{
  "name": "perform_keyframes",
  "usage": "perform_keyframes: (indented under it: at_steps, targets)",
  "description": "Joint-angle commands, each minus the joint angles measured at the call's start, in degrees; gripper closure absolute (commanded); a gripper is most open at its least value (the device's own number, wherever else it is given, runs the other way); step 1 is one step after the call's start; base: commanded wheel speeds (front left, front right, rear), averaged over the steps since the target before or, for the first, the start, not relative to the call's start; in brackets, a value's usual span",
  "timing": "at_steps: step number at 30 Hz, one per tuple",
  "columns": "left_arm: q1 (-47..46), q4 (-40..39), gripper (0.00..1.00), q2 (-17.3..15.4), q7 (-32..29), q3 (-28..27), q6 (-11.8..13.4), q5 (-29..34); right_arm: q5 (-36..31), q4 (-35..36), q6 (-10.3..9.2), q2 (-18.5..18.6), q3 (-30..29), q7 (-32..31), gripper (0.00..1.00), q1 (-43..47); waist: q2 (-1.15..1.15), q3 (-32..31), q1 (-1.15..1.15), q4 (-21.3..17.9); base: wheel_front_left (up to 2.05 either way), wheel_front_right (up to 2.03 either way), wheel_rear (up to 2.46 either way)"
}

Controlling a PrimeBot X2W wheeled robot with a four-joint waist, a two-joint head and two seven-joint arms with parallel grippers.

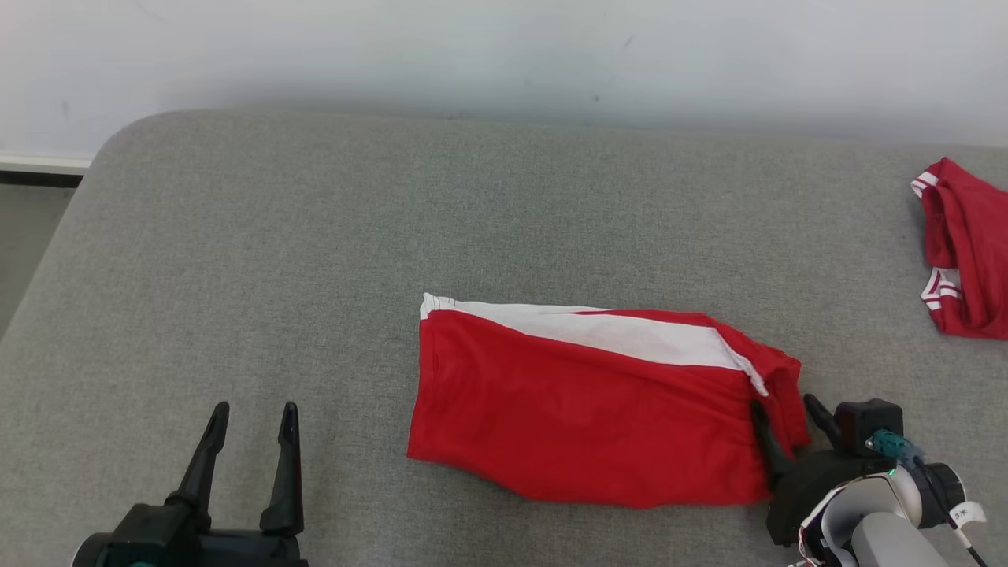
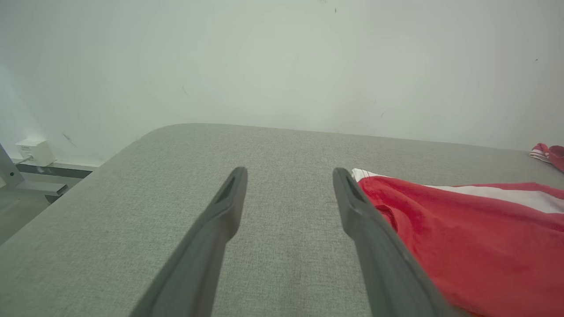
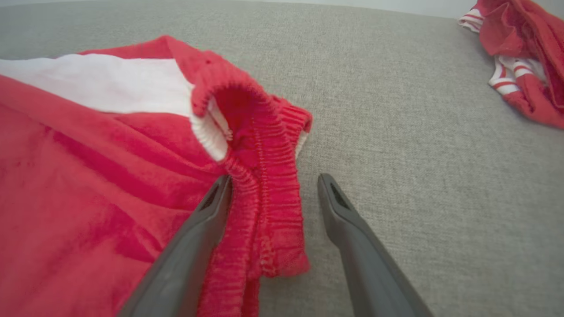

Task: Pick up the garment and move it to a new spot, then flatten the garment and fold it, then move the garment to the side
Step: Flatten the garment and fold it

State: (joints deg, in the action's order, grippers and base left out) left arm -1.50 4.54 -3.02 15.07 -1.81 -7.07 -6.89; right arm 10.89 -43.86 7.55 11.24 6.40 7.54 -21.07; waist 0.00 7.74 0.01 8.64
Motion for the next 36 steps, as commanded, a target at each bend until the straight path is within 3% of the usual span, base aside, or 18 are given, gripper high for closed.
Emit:
perform_keyframes:
  at_steps: [1, 3, 4, 5, 12, 24, 29, 36]
  targets:
    - [-0.8, 0.1, 0.00, 0.1, 0.1, 0.0, -0.1, 0.0, 0.9, -1.1, -0.14, -0.1, 0.5, -0.3, 0.00, -0.6, 0.00, 0.3, -0.01, 0.2, 0.00, 0.00, 0.00]
    - [-1.1, 0.2, 0.00, 0.1, 0.1, 0.0, -0.2, 0.0, 2.9, -3.2, -0.14, -0.8, 1.5, -0.6, 0.00, -1.6, 0.00, 0.4, -0.01, 0.1, 0.00, 0.00, 0.00]
    - [-1.2, 0.2, 0.00, 0.1, 0.1, 0.0, -0.2, -0.1, 3.7, -3.9, -0.14, -0.9, 2.3, -0.8, 0.66, -1.9, 0.00, 0.4, -0.01, 0.1, 0.00, 0.00, 0.00]
    - [-1.4, 0.3, 0.00, 0.1, 0.1, 0.0, -0.2, -0.1, 4.7, -4.7, -0.13, -1.1, 3.2, -1.1, 1.00, -2.2, 0.00, 0.4, -0.01, 0.0, 0.00, 0.00, 0.00]
    - [-1.0, 0.0, 0.00, 0.1, 0.1, -0.2, -0.3, -0.1, 10.1, -7.9, -0.20, 1.9, 6.5, -0.1, 1.00, -4.8, 0.00, -0.7, -0.01, -1.6, 0.00, 0.00, 0.00]
    - [0.4, -0.6, 0.00, 0.1, 0.1, -0.8, -0.4, 0.2, 17.3, -6.8, -0.16, 12.2, 9.2, -0.4, 1.00, -4.0, 0.00, -2.5, -0.01, -4.7, 0.00, 0.00, 0.00]
    - [0.6, -0.5, 0.00, 0.1, 0.1, -1.1, -0.3, 0.1, 21.4, -2.7, -0.16, 15.1, 11.9, -3.9, 1.00, -4.2, 0.00, -2.5, -0.01, -5.8, 0.00, 0.00, 0.00]
    - [1.0, -1.0, 0.00, 0.1, 0.1, -1.4, -0.3, 0.7, 30.1, 6.1, -0.15, 16.3, 14.4, -10.4, 1.00, -4.4, 0.00, -3.6, -0.01, -6.2, 0.00, 0.00, 0.00]
